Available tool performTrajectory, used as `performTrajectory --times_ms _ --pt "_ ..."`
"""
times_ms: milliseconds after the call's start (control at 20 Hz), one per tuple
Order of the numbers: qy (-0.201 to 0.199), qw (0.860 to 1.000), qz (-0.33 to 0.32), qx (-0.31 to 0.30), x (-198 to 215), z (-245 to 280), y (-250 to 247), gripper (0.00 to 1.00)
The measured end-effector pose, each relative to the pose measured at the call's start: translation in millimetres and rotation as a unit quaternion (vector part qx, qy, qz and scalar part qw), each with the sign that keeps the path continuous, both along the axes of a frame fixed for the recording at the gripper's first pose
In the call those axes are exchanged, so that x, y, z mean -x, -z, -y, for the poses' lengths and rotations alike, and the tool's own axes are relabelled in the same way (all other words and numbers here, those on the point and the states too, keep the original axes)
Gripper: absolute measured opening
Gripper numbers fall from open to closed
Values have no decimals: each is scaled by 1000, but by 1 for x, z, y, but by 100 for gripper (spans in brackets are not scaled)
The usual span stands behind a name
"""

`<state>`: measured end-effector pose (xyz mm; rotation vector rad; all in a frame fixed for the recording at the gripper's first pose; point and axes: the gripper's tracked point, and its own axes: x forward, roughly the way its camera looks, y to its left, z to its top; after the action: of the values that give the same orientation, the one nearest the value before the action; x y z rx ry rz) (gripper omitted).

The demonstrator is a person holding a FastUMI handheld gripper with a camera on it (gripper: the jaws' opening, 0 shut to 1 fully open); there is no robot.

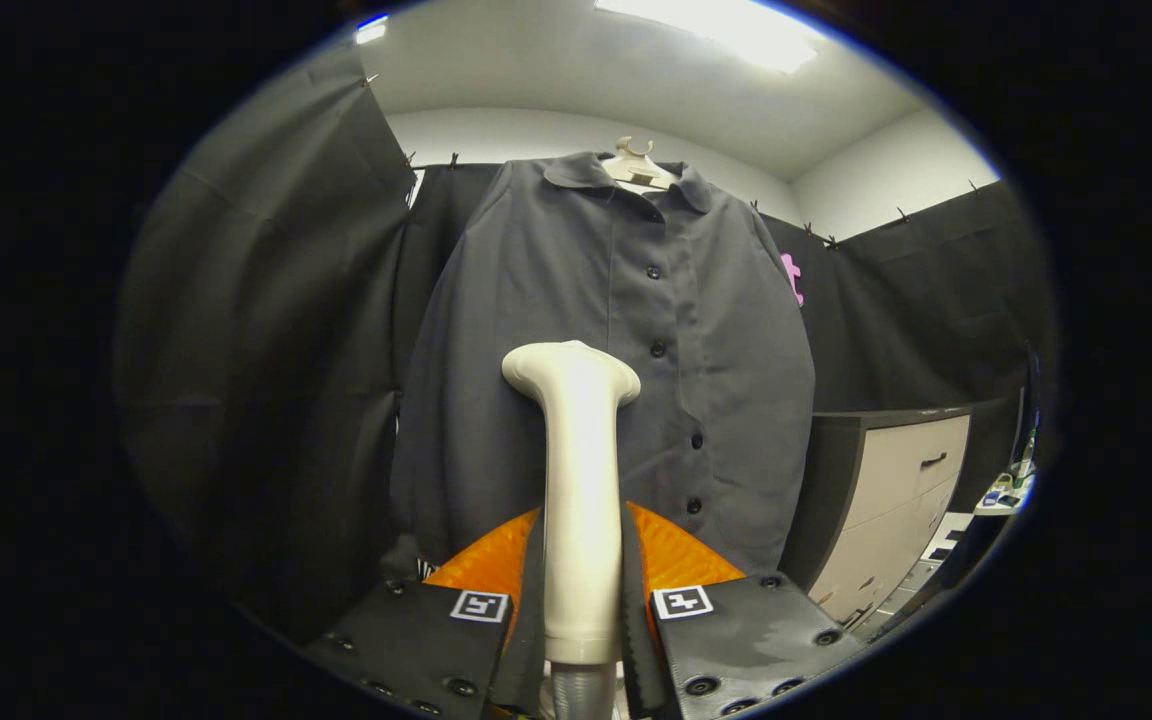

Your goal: Iron the clothes twice with a garment steamer, once on the left side and once on the right side.

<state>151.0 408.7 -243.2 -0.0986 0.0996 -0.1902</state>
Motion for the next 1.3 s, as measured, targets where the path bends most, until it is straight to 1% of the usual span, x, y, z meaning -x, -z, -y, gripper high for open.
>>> performTrajectory --times_ms 350,650,850,1100,1300 --pt "-2 999 -32 -4 28 6 44 39" --pt "-7 999 -32 -16 34 5 41 39" --pt "-16 999 -19 -26 38 8 24 39" --pt "-19 999 30 -27 56 32 -33 39" --pt "-7 998 59 -1 81 59 -74 39"
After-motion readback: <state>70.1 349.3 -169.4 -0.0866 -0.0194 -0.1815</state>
